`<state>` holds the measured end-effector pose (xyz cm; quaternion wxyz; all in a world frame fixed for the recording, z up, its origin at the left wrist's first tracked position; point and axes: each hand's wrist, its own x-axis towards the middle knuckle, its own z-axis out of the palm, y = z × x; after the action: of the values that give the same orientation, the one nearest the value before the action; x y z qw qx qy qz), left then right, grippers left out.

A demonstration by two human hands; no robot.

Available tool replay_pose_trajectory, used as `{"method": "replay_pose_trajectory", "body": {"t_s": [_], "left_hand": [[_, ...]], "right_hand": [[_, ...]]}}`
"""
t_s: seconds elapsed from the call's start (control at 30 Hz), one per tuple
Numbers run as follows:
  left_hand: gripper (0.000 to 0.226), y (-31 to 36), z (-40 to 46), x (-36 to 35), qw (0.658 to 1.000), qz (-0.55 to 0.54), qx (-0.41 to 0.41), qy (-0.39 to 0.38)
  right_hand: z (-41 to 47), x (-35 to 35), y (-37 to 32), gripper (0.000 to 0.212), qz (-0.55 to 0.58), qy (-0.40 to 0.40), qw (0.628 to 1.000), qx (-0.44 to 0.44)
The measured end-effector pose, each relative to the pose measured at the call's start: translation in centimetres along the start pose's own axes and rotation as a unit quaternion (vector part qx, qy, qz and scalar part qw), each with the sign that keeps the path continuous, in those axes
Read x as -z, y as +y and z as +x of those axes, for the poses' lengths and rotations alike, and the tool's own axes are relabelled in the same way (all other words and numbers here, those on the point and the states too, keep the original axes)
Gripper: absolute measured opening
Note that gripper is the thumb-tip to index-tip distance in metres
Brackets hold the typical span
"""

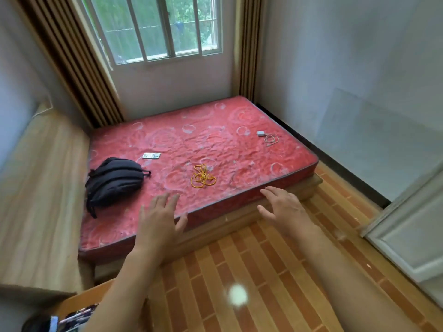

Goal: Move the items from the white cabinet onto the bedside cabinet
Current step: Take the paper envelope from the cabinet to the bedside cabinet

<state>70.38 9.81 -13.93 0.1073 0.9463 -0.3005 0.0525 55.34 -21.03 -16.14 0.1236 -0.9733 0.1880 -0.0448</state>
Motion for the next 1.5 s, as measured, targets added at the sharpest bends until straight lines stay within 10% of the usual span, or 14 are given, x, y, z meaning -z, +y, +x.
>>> {"method": "replay_pose_trajectory", "body": {"t_s": [0.73, 1.5], "left_hand": [[0.067, 52.5, 13.8, -5.2, 0.946, -0.066, -0.316, -0.022], [0.061, 83.1, 22.4, -4.0, 0.798, -0.155, -0.582, -0.031]], "right_hand": [[-17.0, 18.3, 43.2, 0.060, -0.001, 0.106, 0.951, -0.290], [-22.8, 32.0, 56.7, 0.055, -0.027, 0.244, 0.846, -0.473]]}}
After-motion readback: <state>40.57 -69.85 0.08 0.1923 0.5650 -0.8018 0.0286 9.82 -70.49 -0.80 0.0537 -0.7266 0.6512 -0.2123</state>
